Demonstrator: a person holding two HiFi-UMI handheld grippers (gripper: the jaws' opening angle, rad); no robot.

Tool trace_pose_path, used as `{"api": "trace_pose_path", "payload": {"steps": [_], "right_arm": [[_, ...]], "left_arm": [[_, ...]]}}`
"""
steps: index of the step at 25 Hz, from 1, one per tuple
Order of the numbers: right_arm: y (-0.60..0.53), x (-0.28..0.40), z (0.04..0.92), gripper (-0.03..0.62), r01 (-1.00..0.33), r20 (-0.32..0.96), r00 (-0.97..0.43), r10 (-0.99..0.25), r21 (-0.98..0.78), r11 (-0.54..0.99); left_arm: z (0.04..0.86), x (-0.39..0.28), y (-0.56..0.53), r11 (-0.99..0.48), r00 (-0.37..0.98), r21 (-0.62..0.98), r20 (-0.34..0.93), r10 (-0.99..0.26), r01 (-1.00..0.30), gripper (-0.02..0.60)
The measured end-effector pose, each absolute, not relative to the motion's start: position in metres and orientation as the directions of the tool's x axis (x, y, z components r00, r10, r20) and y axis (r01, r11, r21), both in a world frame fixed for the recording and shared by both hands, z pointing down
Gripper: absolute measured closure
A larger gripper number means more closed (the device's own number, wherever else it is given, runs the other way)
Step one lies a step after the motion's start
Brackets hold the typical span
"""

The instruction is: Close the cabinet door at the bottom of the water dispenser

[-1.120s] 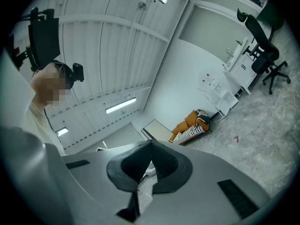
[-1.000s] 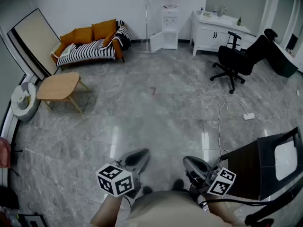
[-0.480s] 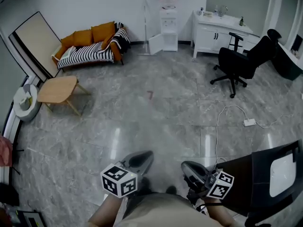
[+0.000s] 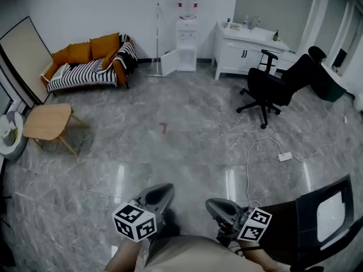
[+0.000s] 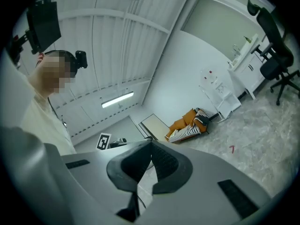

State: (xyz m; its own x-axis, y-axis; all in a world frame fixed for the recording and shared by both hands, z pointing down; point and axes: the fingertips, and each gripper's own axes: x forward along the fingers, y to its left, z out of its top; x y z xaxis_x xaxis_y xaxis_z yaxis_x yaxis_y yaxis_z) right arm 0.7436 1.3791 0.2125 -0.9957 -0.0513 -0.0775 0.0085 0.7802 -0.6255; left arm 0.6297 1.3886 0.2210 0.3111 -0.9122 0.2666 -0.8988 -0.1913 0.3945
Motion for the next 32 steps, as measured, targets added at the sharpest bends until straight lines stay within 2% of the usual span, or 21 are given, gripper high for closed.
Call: {"api": "trace_pose_path", "payload": {"steps": [4, 9, 13, 19, 26, 32], "right_arm": [[1.348, 0.68, 0.19, 0.586, -0.011, -0.035, -0.999, -0.031, -0.454, 0.891], [1.329, 0.593, 0.163, 0.586, 0.062, 0.045, -0.996, 0.074, -0.22, 0.974], [1.316, 0.545, 0.142, 0.586, 0.11, 0.03, -0.993, 0.116, -0.154, 0.982], [1.289, 0.531, 0.124, 0.586, 0.102, -0.116, -0.991, 0.072, -0.28, 0.955], [1.206, 0.547, 0.139, 0.586, 0.105, -0.131, -0.989, 0.066, -0.317, 0.943], [1.11, 0.579, 0.144, 0.585, 0.106, -0.155, -0.987, 0.049, -0.386, 0.916]], "left_arm": [[0.204, 0.57, 1.359, -0.259, 0.346, 0.339, 0.23, -0.91, -0.905, 0.589], [0.187, 0.492, 1.336, -0.243, 0.328, 0.347, 0.212, -0.921, -0.906, 0.589], [0.193, 0.468, 1.322, -0.23, 0.337, 0.391, 0.229, -0.913, -0.891, 0.588], [0.189, 0.469, 1.274, -0.268, 0.368, 0.383, 0.219, -0.904, -0.884, 0.589], [0.194, 0.487, 1.18, -0.261, 0.368, 0.376, 0.246, -0.897, -0.889, 0.588], [0.183, 0.513, 1.089, -0.253, 0.341, 0.309, 0.275, -0.899, -0.917, 0.589]]}}
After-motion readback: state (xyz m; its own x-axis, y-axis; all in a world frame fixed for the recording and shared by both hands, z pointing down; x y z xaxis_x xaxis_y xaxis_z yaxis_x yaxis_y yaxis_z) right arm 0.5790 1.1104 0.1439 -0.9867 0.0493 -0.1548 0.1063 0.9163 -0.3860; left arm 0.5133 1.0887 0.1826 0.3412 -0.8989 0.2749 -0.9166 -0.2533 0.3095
